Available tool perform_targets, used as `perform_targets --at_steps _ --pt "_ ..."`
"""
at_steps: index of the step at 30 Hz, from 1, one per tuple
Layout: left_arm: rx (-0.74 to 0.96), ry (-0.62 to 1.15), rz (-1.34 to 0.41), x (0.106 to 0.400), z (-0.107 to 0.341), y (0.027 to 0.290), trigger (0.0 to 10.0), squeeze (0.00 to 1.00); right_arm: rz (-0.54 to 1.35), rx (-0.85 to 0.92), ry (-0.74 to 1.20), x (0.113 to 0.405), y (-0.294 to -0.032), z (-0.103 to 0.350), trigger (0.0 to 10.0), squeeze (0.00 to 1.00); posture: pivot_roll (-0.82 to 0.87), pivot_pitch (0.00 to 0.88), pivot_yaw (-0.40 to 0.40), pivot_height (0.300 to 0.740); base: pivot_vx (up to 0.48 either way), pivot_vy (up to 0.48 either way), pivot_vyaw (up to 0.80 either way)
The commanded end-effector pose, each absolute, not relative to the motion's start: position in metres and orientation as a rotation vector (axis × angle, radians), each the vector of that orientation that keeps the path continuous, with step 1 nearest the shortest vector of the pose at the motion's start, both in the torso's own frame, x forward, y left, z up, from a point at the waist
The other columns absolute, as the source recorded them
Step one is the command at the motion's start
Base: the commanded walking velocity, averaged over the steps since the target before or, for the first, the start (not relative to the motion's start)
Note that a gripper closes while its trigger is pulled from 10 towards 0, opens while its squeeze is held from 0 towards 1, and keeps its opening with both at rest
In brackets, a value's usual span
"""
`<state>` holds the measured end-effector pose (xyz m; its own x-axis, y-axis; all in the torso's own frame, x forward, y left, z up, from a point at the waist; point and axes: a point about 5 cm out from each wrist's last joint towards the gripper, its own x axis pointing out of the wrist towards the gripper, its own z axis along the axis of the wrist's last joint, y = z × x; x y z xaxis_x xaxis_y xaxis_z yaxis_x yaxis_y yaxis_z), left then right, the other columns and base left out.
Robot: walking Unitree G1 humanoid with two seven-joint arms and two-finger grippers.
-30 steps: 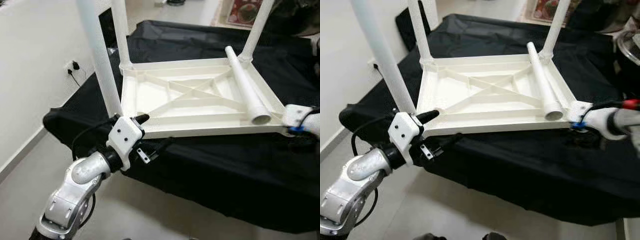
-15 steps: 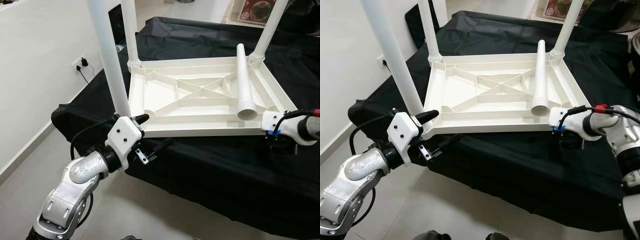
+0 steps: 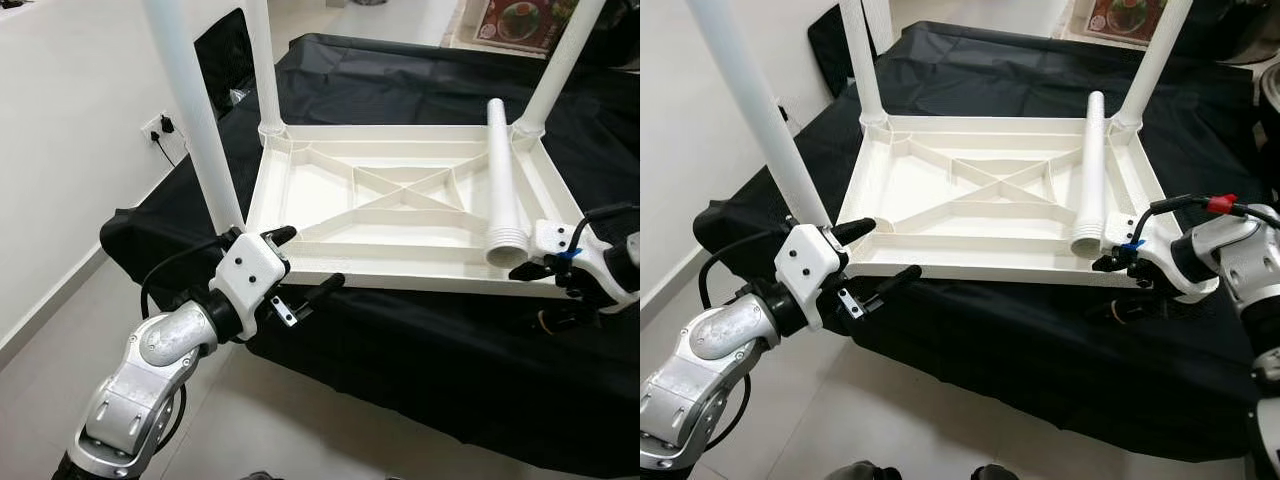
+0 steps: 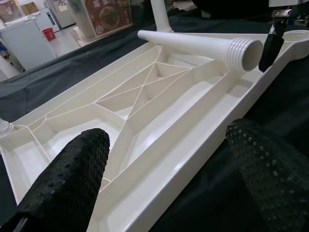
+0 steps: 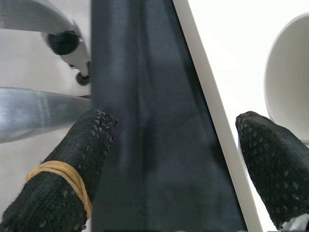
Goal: Building children table
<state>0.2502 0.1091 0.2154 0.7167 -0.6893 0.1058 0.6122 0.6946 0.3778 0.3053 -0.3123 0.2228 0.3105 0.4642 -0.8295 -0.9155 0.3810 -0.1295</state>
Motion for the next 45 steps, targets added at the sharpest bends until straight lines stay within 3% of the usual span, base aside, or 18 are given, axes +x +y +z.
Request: perform_targets --at_steps 1,9,12,13,16,21,23,25,27,30,35,37,45 --pt "0.338 -0.24 -0.736 0.25 0.213 0.108 10.0 0.0 1.059 -0.651 0.816 0.303 -0.309 0.216 10.0 0.0 -0.07 0.173 -0.006 0.74 0.0 0.0 0.0" --pt "0.341 -0.246 -0.726 0.25 0.214 0.107 10.0 0.0 1.054 -0.616 0.745 0.302 -0.299 0.223 10.0 0.0 -0.06 0.174 -0.009 0.74 0.0 0.0 0.0" --pt "0.342 -0.247 -0.722 0.25 0.214 0.107 10.0 0.0 1.096 -0.513 0.633 0.3 -0.294 0.242 10.0 0.0 -0.06 0.174 -0.009 0.74 0.0 0.0 0.0" --pt "0.34 -0.248 -0.719 0.25 0.214 0.107 10.0 0.0 1.17 -0.415 0.475 0.291 -0.292 0.272 10.0 0.0 -0.06 0.173 -0.01 0.74 0.0 0.0 0.0" --pt "0.339 -0.248 -0.718 0.25 0.213 0.107 10.0 0.0 1.193 -0.39 0.423 0.287 -0.292 0.282 10.0 0.0 -0.06 0.173 -0.01 0.74 0.0 0.0 0.0" --pt "0.319 -0.254 -0.72 0.251 0.214 0.104 10.0 0.0 1.193 -0.294 0.171 0.282 -0.294 0.329 10.0 0.0 -0.08 0.168 -0.015 0.74 0.0 0.0 0.0" --pt "0.303 -0.259 -0.723 0.25 0.214 0.101 10.0 0.0 1.086 -0.261 0.057 0.295 -0.293 0.344 10.0 0.0 -0.08 0.169 -0.015 0.74 0.0 0.0 0.0" --pt "0.292 -0.263 -0.716 0.251 0.214 0.099 10.0 0.0 0.707 -0.296 0.058 0.333 -0.287 0.332 10.0 0.0 -0.08 0.162 -0.021 0.74 0.0 0.0 0.0" --pt "0.292 -0.263 -0.716 0.251 0.214 0.099 10.0 0.0 0.707 -0.296 0.058 0.333 -0.287 0.332 10.0 0.0 -0.08 0.162 -0.021 0.74 0.0 0.0 0.0" --pt "0.278 -0.271 -0.702 0.252 0.215 0.095 10.0 0.0 0.269 -0.251 0.137 0.37 -0.273 0.308 10.0 0.0 -0.06 0.149 -0.027 0.74 0.0 0.0 0.0" --pt "0.265 -0.276 -0.696 0.251 0.215 0.093 10.0 0.0 0.069 -0.31 0.228 0.376 -0.274 0.291 10.0 0.0 -0.07 0.139 -0.027 0.74 0.0 0.0 0.0" --pt "0.256 -0.28 -0.694 0.251 0.215 0.089 10.0 0.0 -0.094 -0.348 0.318 0.377 -0.29 0.276 10.0 0.0 -0.06 0.133 -0.038 0.74 0.0 0.0 0.0" --pt "0.252 -0.275 -0.677 0.249 0.213 0.089 10.0 0.0 -0.302 -0.295 0.448 0.367 -0.324 0.263 10.0 0.0 -0.07 0.133 -0.055 0.74 0.0 0.0 0.0"
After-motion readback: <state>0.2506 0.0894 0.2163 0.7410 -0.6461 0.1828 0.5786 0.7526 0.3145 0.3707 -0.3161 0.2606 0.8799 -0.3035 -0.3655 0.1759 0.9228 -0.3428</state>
